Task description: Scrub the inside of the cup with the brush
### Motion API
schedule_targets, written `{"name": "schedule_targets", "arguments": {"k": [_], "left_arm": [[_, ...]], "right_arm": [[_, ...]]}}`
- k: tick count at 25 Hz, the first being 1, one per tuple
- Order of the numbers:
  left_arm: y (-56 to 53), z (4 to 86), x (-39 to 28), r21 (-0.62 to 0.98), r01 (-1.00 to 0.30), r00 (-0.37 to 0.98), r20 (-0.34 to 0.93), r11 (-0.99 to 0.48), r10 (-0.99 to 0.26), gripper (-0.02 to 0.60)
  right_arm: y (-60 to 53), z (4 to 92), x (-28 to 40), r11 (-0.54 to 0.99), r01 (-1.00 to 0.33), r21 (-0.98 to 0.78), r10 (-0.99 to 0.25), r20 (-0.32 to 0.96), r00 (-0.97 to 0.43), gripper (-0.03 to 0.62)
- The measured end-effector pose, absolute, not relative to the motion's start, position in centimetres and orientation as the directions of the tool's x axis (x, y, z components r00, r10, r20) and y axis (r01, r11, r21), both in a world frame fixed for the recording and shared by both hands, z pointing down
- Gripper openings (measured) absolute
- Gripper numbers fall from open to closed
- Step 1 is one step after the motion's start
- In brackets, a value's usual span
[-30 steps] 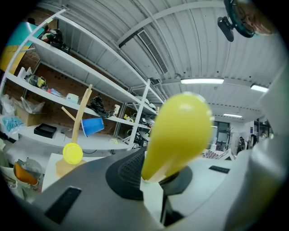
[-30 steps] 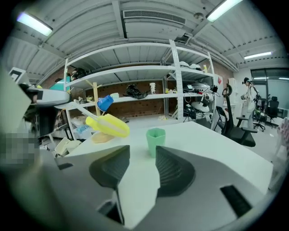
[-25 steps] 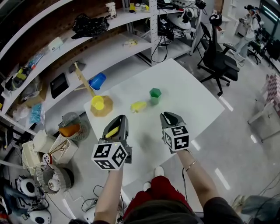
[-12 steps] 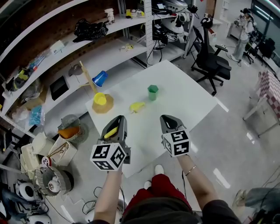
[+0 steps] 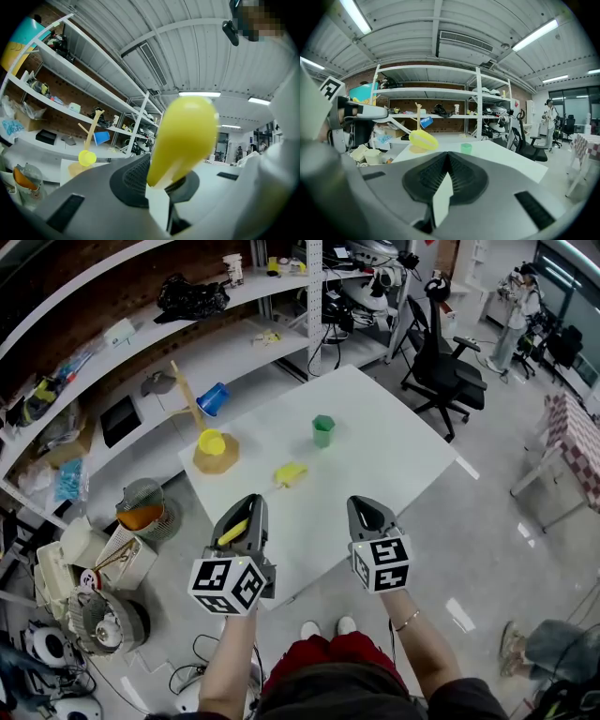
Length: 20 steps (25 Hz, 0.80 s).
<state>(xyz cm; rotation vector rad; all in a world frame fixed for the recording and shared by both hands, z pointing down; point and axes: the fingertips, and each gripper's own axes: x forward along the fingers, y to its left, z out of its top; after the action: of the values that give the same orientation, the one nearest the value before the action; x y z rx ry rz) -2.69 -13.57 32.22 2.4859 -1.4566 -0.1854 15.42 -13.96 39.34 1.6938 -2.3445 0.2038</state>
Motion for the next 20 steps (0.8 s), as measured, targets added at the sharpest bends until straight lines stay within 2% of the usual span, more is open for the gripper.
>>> {"name": "schedule_targets", "arguments": {"k": [9,20], "left_arm": [[-11.3,33.1,-1.6,0.278,-0.842,0.49,0.034,-0.463,-0.871,0.038],[-5.6,32.3,0.8,0.261,-0.855,0.469,0.024,-0.448,-0.883,0.038]], "right_arm": [[-10.9,40.2,15.3,0.337,-0.941,0.039,-0.903,0.298,-0.311,0.018],[-4.7,39.0,17.8,0.322,-0.946,0.033,-0.917,0.259,-0.303,0.018]]}}
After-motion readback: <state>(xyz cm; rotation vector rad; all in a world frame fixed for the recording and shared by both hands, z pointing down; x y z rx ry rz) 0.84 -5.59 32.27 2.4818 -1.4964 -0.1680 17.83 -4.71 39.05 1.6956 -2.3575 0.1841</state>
